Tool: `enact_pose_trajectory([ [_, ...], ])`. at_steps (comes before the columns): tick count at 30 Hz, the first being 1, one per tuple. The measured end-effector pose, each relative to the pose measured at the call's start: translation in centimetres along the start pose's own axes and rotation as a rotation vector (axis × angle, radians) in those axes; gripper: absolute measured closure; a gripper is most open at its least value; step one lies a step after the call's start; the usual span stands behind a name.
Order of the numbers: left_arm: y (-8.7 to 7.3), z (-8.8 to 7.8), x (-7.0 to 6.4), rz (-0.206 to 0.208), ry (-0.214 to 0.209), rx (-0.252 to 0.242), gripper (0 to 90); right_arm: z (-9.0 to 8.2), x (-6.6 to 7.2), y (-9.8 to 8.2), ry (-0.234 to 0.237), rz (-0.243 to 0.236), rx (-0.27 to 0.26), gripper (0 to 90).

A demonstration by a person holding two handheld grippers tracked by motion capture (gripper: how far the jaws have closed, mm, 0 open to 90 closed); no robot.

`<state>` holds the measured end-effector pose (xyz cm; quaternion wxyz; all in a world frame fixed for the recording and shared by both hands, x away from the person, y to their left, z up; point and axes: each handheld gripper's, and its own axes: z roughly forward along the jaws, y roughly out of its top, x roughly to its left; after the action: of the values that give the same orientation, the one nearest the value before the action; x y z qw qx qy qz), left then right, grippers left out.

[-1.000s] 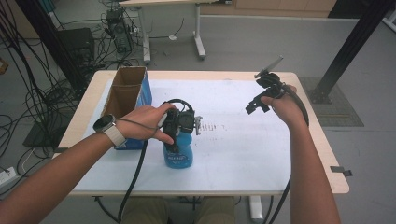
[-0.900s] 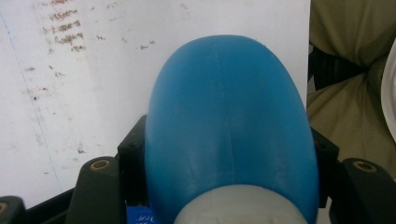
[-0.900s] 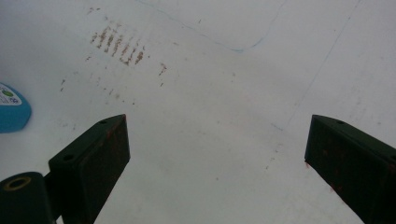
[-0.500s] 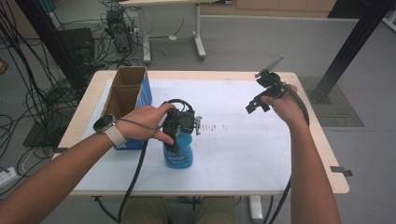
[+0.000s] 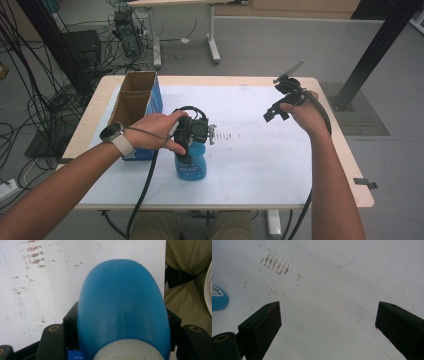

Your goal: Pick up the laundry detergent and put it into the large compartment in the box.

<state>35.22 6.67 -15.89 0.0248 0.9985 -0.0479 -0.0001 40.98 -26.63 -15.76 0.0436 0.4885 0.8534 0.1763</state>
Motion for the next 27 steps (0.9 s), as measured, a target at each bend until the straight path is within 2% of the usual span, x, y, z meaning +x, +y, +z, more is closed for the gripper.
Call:
enact_pose_trajectory([
  [27,-0.04,0.0,-0.11,0.005,0.003,-0.003,37.1,0.17,0.05,0.13,0.002,-0.005,0.001,6.6],
])
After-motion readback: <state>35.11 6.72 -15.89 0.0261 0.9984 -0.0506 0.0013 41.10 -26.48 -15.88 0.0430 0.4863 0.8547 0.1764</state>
